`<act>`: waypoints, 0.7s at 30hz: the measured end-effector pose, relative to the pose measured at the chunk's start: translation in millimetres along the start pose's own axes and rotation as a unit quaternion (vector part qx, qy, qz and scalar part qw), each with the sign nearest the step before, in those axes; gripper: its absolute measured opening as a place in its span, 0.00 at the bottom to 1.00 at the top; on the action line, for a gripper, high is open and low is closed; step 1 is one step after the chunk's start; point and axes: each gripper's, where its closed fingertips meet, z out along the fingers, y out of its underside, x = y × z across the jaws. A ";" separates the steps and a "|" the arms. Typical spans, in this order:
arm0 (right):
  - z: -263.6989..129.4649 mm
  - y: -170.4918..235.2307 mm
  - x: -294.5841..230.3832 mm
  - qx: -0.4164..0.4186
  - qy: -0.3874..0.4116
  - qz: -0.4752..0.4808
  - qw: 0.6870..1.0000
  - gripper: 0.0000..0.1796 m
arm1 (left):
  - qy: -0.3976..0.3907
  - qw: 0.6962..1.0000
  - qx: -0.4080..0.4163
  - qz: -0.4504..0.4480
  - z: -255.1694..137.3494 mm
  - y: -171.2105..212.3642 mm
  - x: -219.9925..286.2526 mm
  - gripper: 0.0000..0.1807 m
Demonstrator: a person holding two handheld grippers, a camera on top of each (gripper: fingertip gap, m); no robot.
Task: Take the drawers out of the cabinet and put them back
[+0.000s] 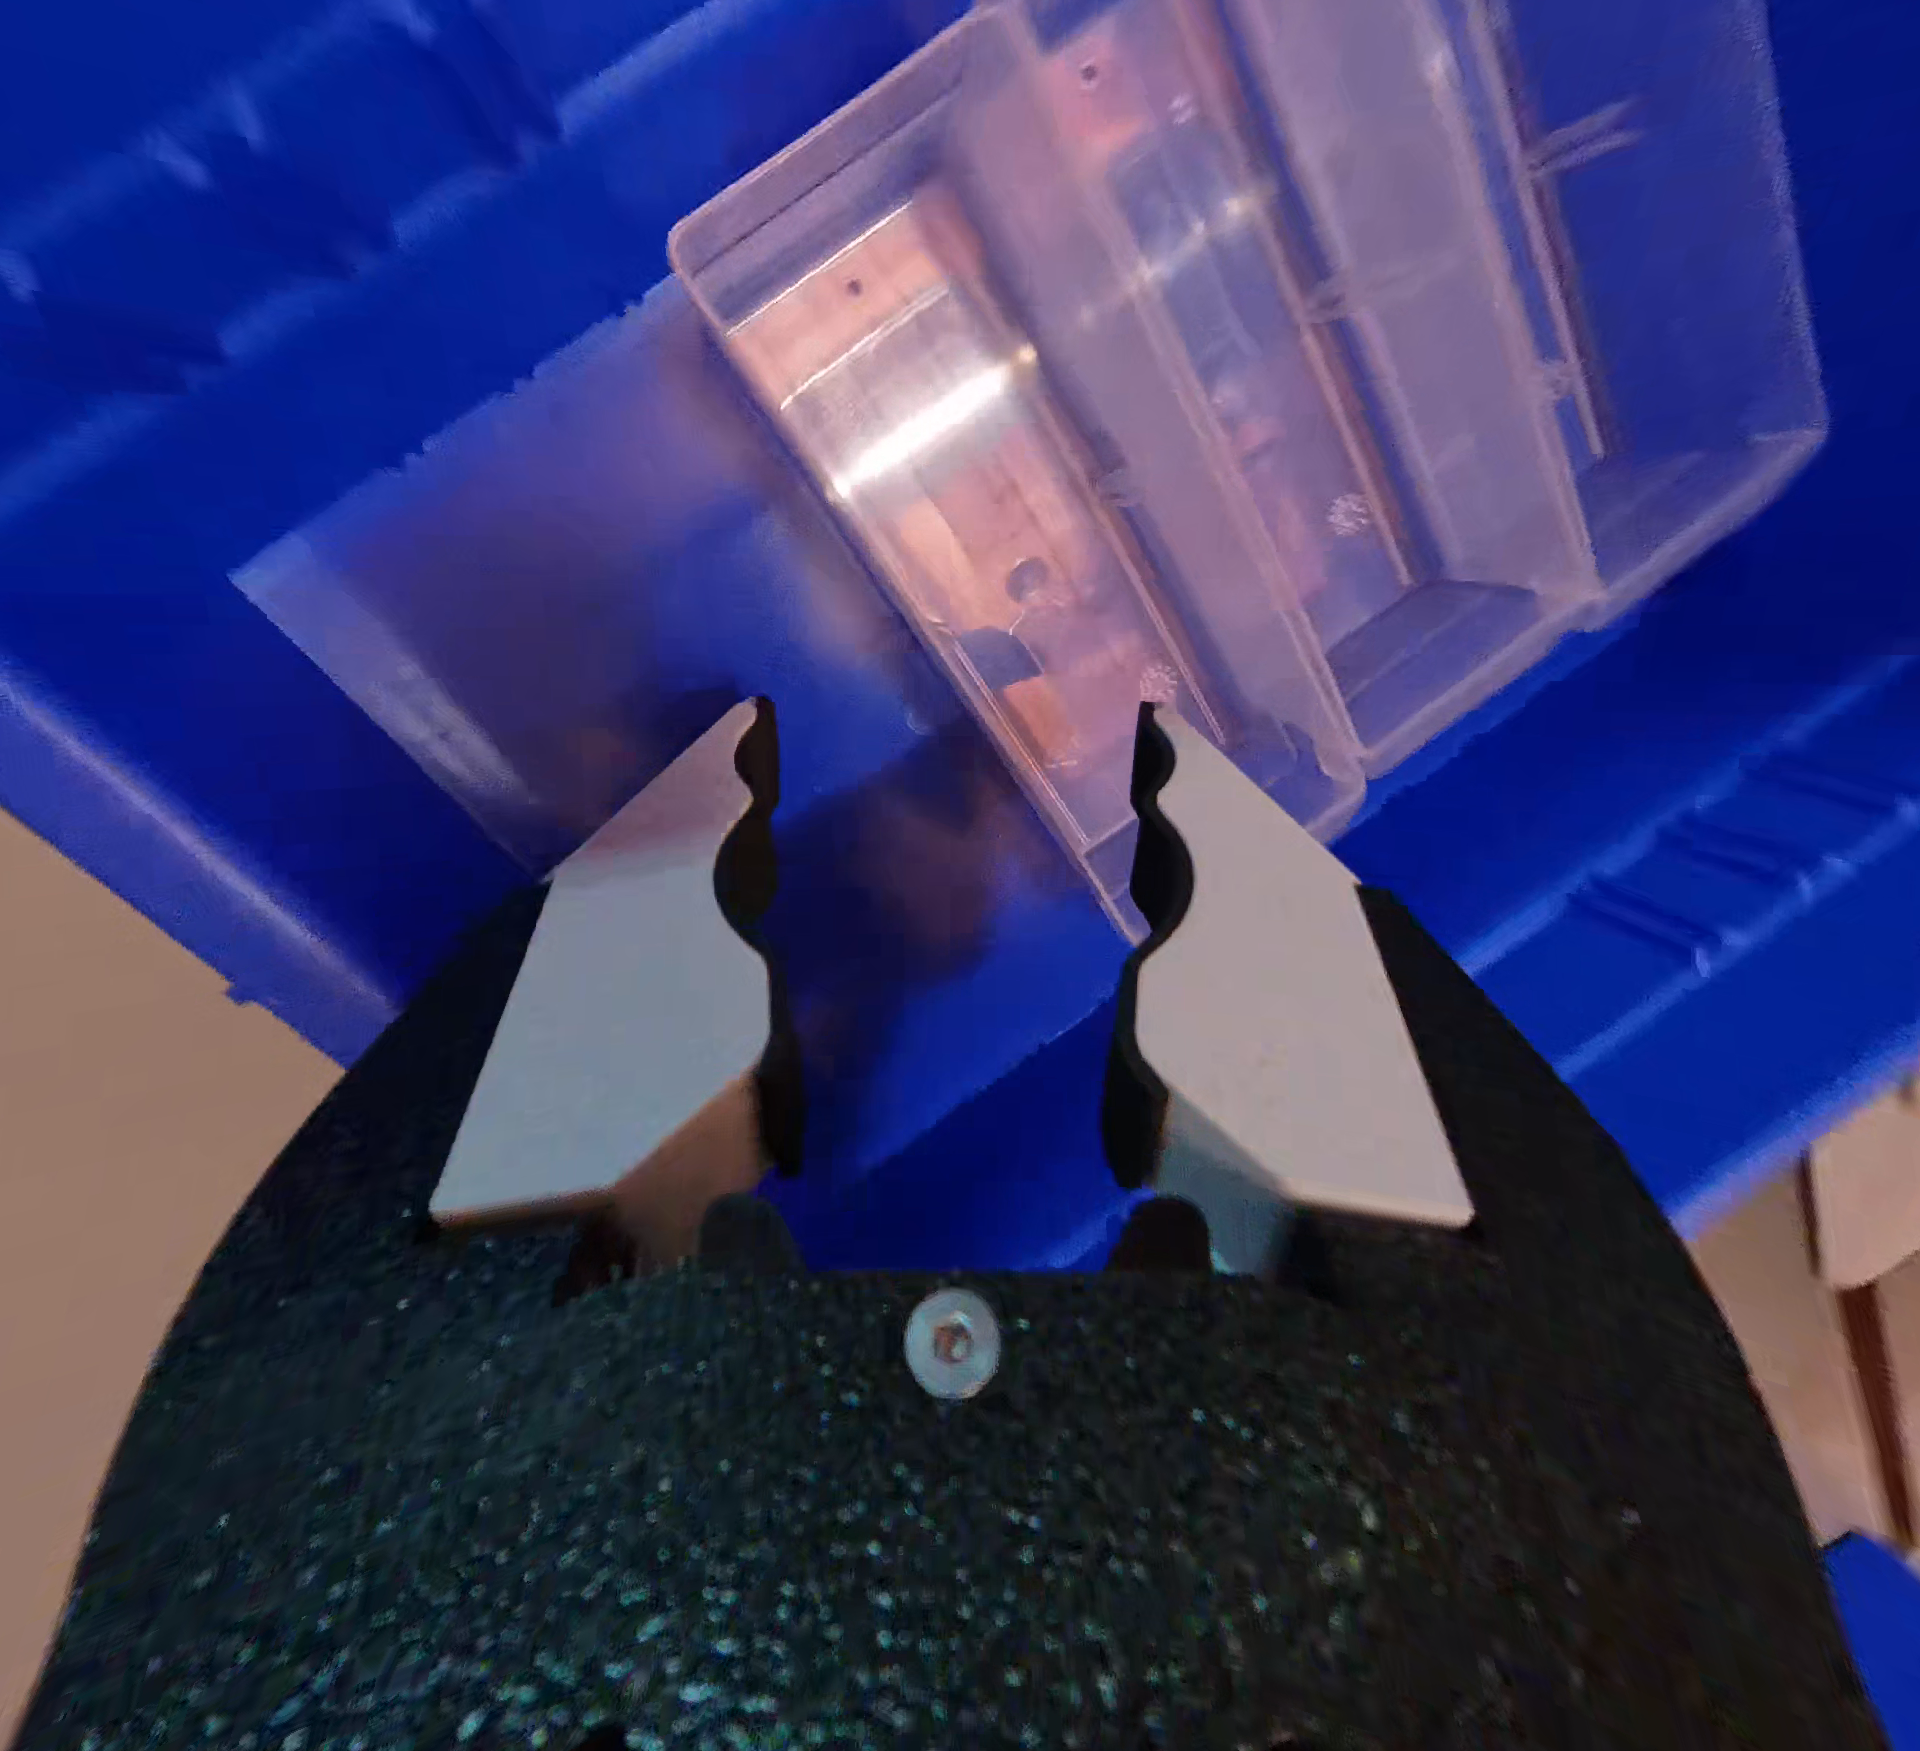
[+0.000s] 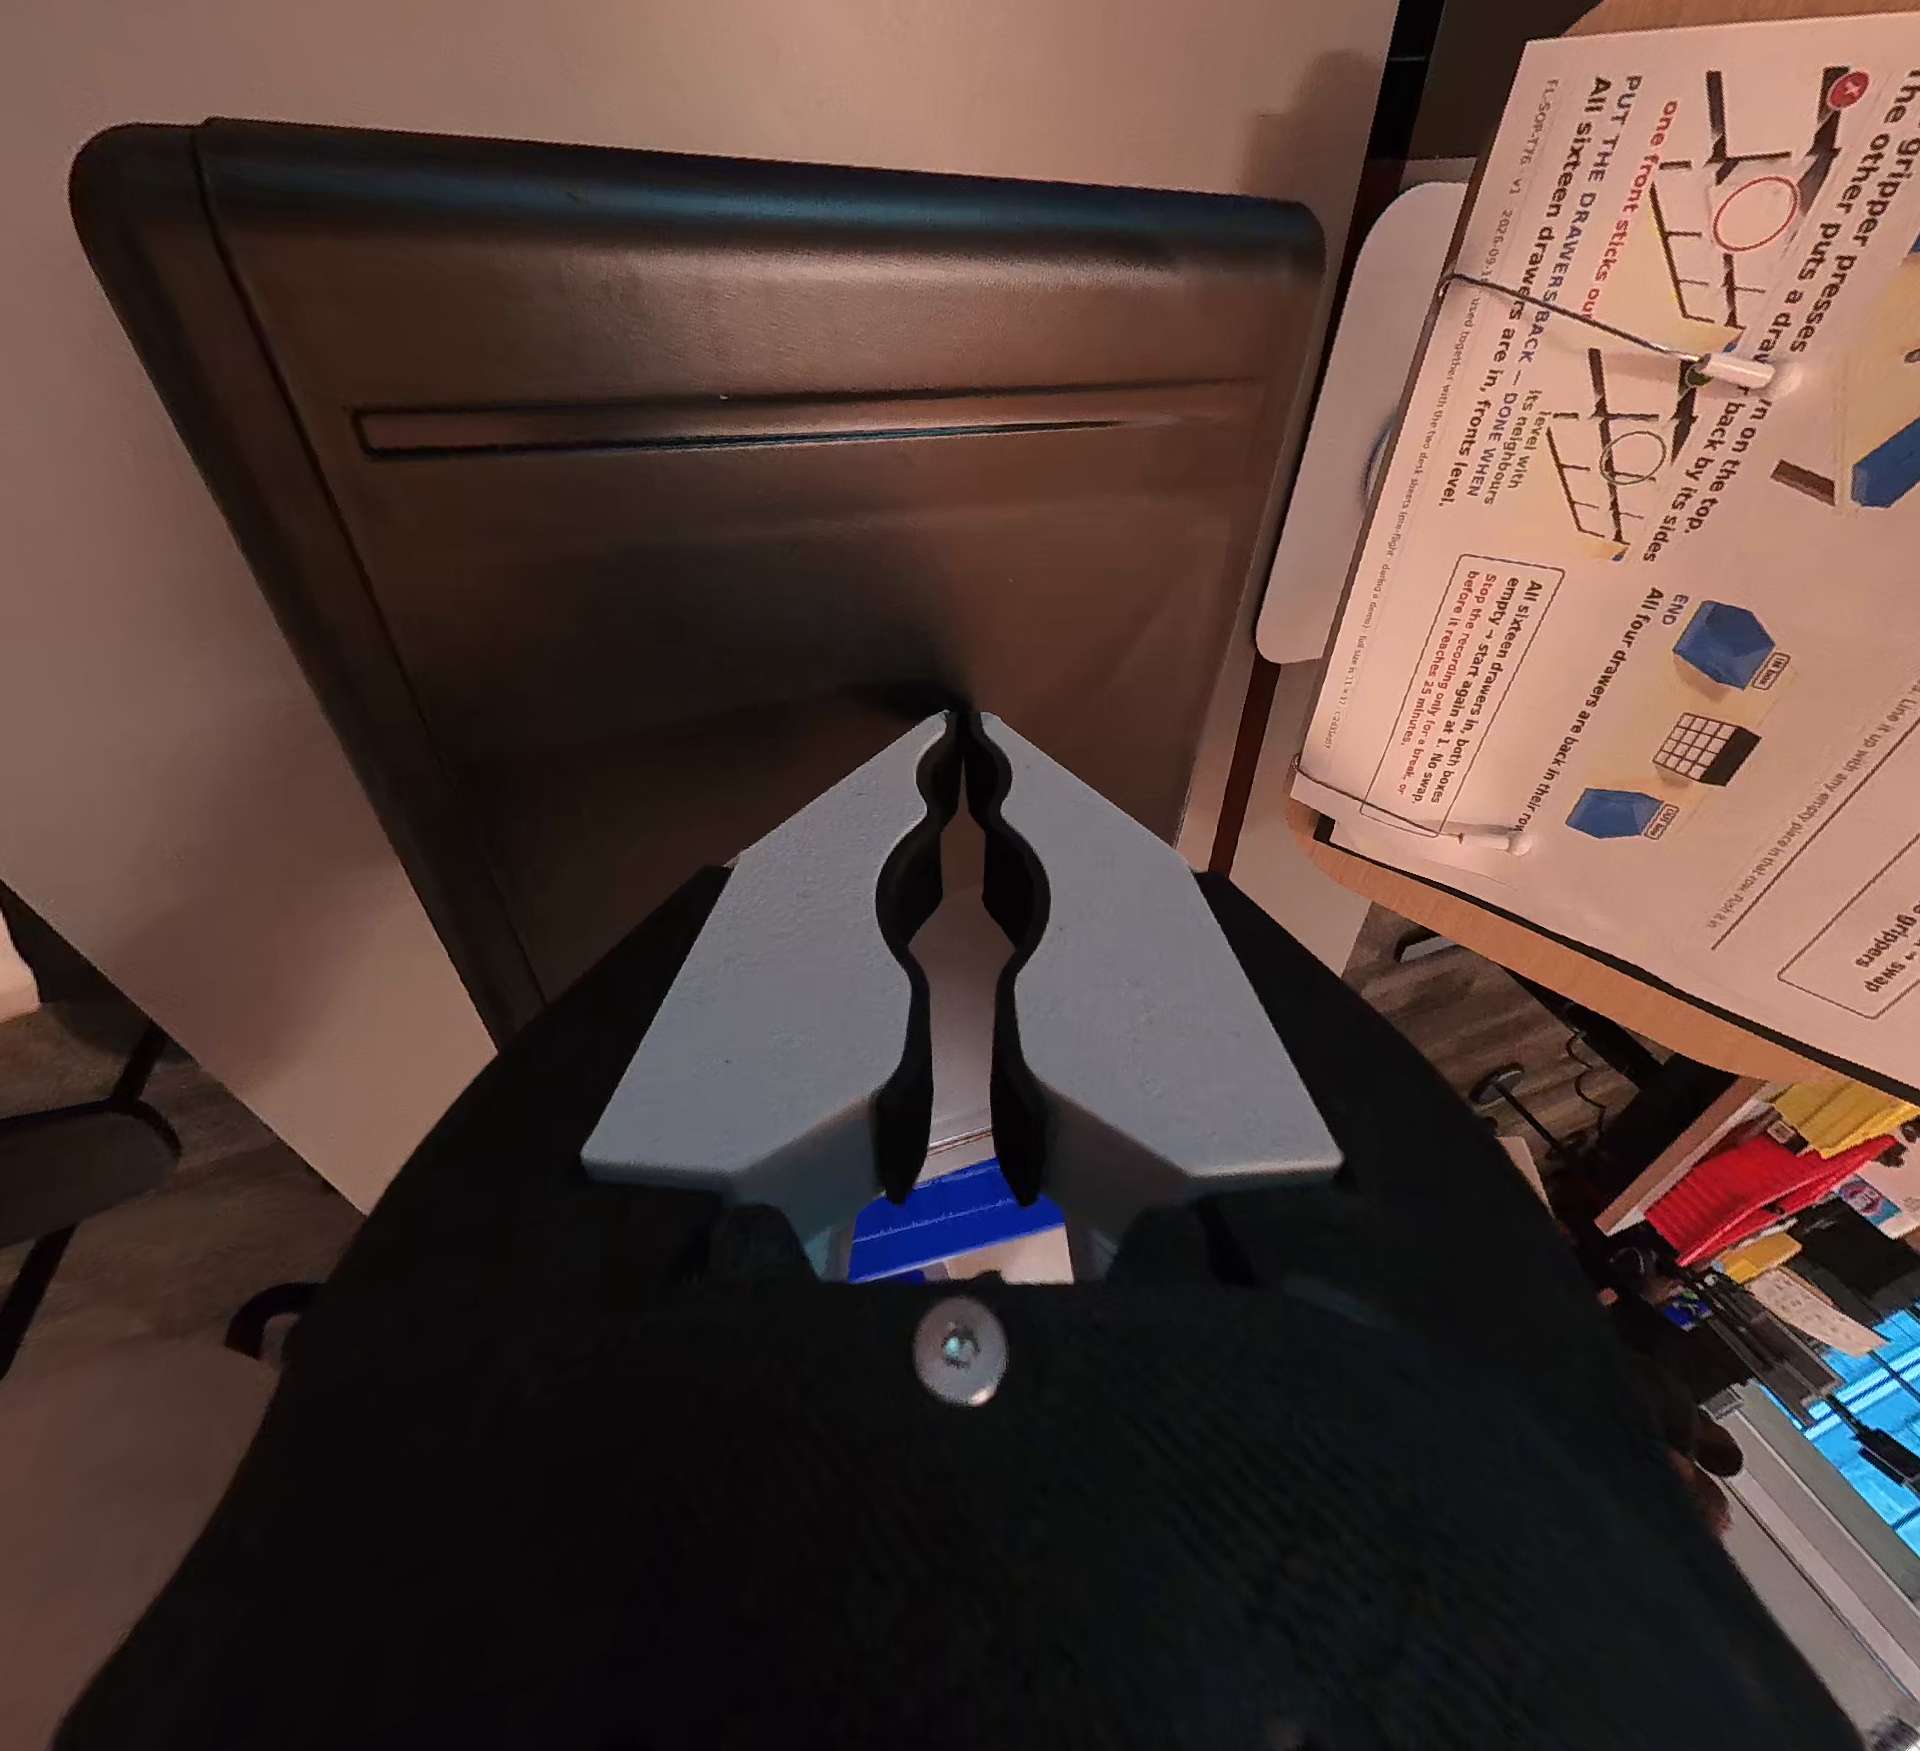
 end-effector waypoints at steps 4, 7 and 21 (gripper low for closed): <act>0.0 0.1 0.1 -0.004 0.006 -0.006 1.000 0.00 | -0.001 0.998 0.004 -0.068 12.4 -2.4 -0.1 0.35; 0.0 -0.1 0.0 0.004 -0.002 -0.006 1.000 0.00 | -0.017 0.997 -0.008 -0.072 13.3 3.4 0.5 0.32; 0.2 -0.3 -0.2 0.020 -0.027 -0.003 0.999 0.00 | -0.024 0.994 -0.088 -0.053 11.3 30.3 0.7 0.26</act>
